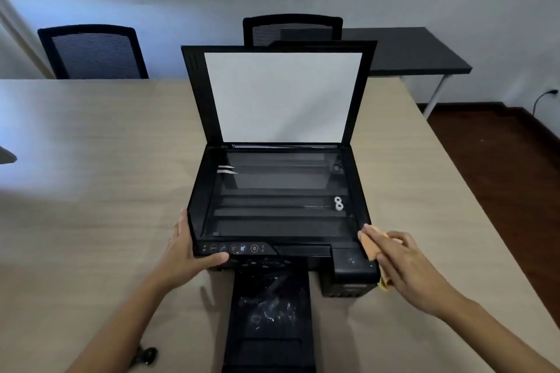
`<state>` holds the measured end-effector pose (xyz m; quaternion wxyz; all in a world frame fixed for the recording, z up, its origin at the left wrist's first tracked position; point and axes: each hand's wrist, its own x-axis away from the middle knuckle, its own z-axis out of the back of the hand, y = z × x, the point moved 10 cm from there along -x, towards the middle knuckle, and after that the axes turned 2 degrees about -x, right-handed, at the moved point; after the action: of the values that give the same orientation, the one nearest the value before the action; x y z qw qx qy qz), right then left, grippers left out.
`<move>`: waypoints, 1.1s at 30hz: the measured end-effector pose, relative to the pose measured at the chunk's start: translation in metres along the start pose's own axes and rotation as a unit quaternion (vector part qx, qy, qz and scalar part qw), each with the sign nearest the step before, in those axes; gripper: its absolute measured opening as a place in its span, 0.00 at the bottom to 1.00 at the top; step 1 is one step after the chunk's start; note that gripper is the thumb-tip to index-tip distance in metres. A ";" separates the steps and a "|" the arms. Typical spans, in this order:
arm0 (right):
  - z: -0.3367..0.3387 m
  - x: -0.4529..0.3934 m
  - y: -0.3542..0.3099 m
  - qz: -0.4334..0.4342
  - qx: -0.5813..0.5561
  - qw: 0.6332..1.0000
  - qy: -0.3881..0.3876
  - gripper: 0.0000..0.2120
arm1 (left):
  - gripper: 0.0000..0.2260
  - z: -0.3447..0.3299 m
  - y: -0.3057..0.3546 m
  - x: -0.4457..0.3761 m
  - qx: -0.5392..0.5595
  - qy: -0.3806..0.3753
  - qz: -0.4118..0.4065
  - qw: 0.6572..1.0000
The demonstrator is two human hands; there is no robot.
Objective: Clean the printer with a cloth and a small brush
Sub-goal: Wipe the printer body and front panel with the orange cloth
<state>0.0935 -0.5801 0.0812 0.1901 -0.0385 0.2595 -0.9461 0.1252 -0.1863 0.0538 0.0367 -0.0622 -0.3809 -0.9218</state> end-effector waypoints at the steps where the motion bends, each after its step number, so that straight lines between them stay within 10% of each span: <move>1: -0.001 -0.003 0.001 -0.016 -0.006 0.999 0.048 0.22 | 0.57 0.000 0.002 0.000 0.003 -0.004 0.002 1.000; 5: -0.021 -0.001 -0.021 -0.106 -0.017 0.970 0.217 0.26 | 0.57 -0.001 0.004 0.005 0.012 -0.005 0.010 1.000; 11: -0.070 0.007 -0.077 0.039 0.077 0.993 0.084 0.30 | 0.60 -0.002 0.009 0.007 0.010 -0.013 0.017 1.000; 18: -0.031 -0.014 -0.011 -0.201 0.101 0.966 0.124 0.24 | 0.54 0.001 0.013 0.009 0.023 -0.012 0.000 1.000; 24: -0.045 0.020 -0.036 0.017 0.231 0.972 0.050 0.27 | 0.55 -0.002 0.007 0.005 0.020 -0.020 0.001 1.000; 28: -0.016 -0.013 -0.002 -0.123 0.183 0.970 0.099 0.27 | 0.54 -0.002 0.003 0.003 0.018 -0.019 0.009 1.000; 33: -0.083 -0.050 -0.106 0.050 0.185 0.980 0.054 0.26 | 0.56 -0.002 0.006 0.004 0.023 -0.015 0.004 1.000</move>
<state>0.0893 -0.4382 0.0646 0.2271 0.0613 0.0917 -0.9676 0.1214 -0.1918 0.0571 0.0361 -0.0772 -0.4024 -0.9115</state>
